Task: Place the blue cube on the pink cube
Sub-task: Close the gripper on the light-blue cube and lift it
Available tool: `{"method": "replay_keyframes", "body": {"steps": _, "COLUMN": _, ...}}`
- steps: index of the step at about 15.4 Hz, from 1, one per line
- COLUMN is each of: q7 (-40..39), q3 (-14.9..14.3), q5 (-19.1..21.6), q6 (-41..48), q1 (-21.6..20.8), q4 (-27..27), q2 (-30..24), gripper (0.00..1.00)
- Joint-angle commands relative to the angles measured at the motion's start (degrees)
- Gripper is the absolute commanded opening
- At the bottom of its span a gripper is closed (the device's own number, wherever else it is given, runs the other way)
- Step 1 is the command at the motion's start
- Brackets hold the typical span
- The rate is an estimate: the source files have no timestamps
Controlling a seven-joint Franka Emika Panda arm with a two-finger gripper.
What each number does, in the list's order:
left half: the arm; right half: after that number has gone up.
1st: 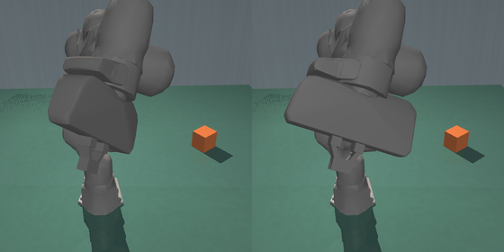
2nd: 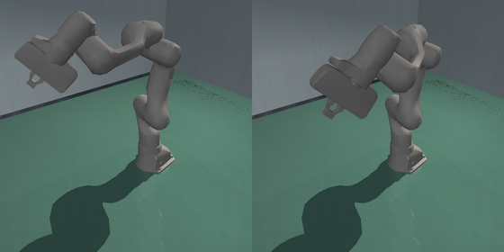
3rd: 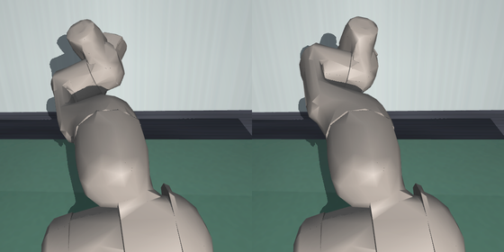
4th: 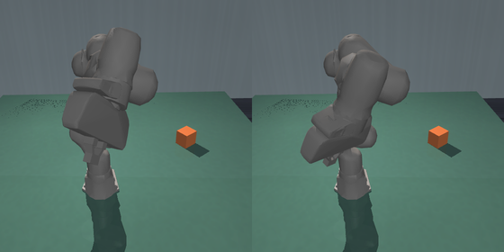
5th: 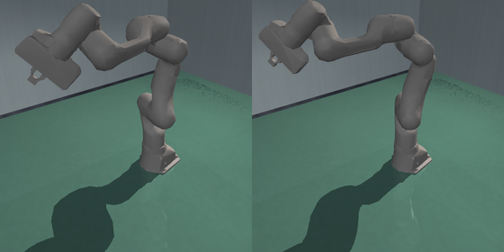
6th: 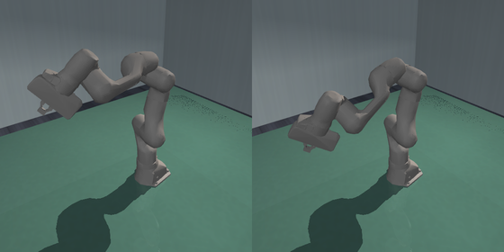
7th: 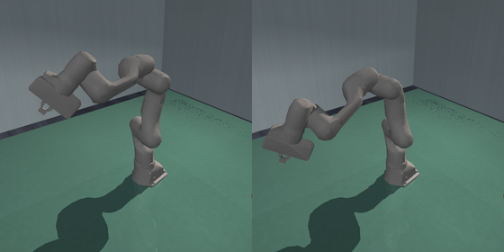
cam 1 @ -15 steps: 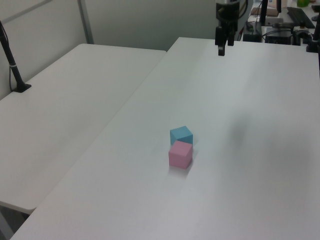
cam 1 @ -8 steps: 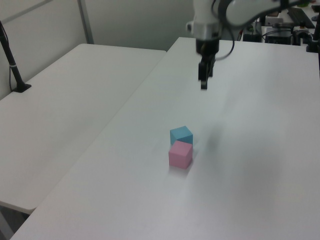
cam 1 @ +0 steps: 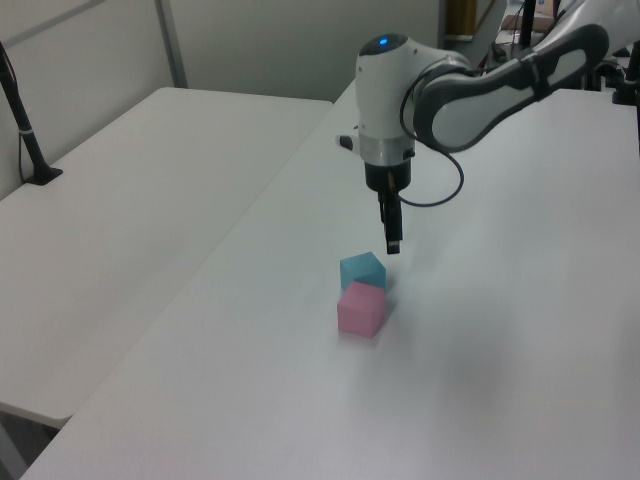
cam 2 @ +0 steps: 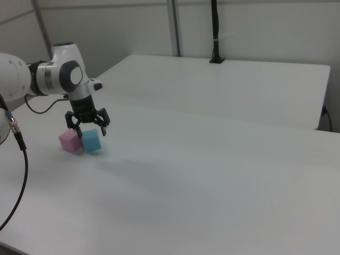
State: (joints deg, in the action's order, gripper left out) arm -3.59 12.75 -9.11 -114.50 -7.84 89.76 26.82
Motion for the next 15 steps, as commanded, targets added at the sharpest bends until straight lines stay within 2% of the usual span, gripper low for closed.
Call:
{"method": "replay_keyframes", "body": {"steps": 1, "q7": -2.12, "q3": -0.53, "q5": -4.15, "q6": -3.01, "q1": -2.96, "q4": -0.20, "q2": 2.62, "gripper": 1.00}}
{"method": "replay_keyframes", "body": {"steps": 4, "q7": -1.59, "q3": -0.70, "q5": -4.69, "q6": -6.26, "q1": -4.11, "q4": -1.07, "q2": 4.81, "gripper": 1.00}}
{"method": "replay_keyframes", "body": {"steps": 7, "q7": -1.51, "q3": -0.88, "q5": -4.68, "q6": -8.63, "q1": -4.11, "q4": -1.43, "q2": 6.14, "gripper": 0.80}}
{"method": "replay_keyframes", "body": {"steps": 10, "q7": -1.42, "q3": -1.06, "q5": -4.16, "q6": -8.90, "q1": -3.67, "q4": -1.51, "q2": 5.35, "gripper": 0.38}}
{"method": "replay_keyframes", "body": {"steps": 11, "q7": -1.42, "q3": -1.06, "q5": -4.07, "q6": -8.38, "q1": -3.15, "q4": -1.51, "q2": 3.96, "gripper": 0.33}}
{"method": "replay_keyframes", "body": {"steps": 13, "q7": -0.02, "q3": -1.06, "q5": -3.81, "q6": -6.02, "q1": -2.62, "q4": -1.16, "q2": 0.96, "gripper": 0.33}}
{"method": "replay_keyframes", "body": {"steps": 15, "q7": 5.50, "q3": -1.06, "q5": -3.72, "q6": -2.94, "q1": -2.96, "q4": -1.51, "q2": -0.97, "gripper": 0.34}}
